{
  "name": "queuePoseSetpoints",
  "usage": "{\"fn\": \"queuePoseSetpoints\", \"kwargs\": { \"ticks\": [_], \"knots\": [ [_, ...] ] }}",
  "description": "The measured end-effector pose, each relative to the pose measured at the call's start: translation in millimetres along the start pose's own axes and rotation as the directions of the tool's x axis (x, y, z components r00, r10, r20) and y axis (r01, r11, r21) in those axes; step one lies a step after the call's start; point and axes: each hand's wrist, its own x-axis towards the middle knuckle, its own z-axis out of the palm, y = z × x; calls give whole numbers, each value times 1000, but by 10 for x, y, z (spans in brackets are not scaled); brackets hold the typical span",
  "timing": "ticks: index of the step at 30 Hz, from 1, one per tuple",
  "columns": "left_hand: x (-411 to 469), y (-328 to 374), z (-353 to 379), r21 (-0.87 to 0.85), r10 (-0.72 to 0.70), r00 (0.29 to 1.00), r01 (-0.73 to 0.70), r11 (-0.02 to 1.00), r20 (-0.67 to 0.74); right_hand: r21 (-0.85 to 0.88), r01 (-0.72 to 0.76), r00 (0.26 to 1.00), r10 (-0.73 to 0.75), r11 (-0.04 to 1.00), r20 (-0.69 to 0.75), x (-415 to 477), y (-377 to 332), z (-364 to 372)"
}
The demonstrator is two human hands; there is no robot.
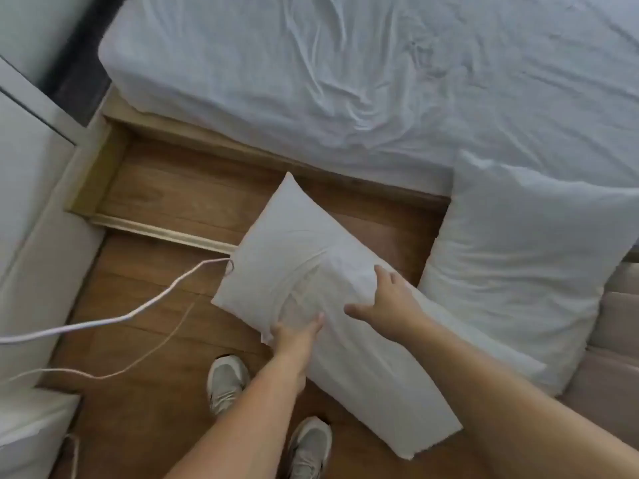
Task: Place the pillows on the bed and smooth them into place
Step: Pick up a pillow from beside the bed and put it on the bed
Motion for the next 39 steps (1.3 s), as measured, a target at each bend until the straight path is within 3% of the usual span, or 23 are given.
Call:
{"fn": "queuePoseSetpoints", "kwargs": {
  "ticks": [5,9,13,15,17,20,23,26,29,31,33,35,39],
  "knots": [
    [1385,-298,205,-124,-161,979,145,982,-125,-239,-30,998,16,971,-58,1267,343,581],
    [1915,-658,339,-267,-137,982,98,959,-132,-259,-43,989,4,965,-148,1595,587,1043],
    [1809,-550,331,64,-60,973,76,995,-223,-285,14,974,-77,958,-213,1388,465,817],
    [1488,-351,266,79,-58,973,78,994,-224,-350,45,972,-122,936,-202,1078,282,468],
    [994,-52,229,-25,-72,979,68,997,-191,-376,61,969,-145,925,-199,696,36,1],
    [52,711,292,-182,-67,996,54,982,-62,-388,52,955,-159,920,-250,160,-473,-1049],
    [-883,1860,496,-124,41,999,-40,992,1,-429,69,916,-228,901,-331,-111,-1112,-2423],
    [-1634,3248,801,-132,188,982,-183,974,26,-448,108,820,-334,887,-465,-126,-1889,-3888],
    [-2238,4655,1204,-389,325,928,-236,891,182,-514,59,679,-412,856,-607,-19,-2665,-5236],
    [-2647,5457,1506,-517,440,833,-228,825,335,-557,17,640,-437,830,-632,53,-3060,-5939],
    [-2986,6051,1780,-518,524,758,-291,805,388,-582,16,654,-449,813,-609,150,-3287,-6418],
    [-3138,6432,1980,-494,546,728,-323,807,416,-556,51,694,-429,830,-578,290,-3314,-6672],
    [-2903,6778,2400,-347,478,785,-354,869,395,-442,115,801,-346,890,-488,744,-2841,-6731]
  ]
}}
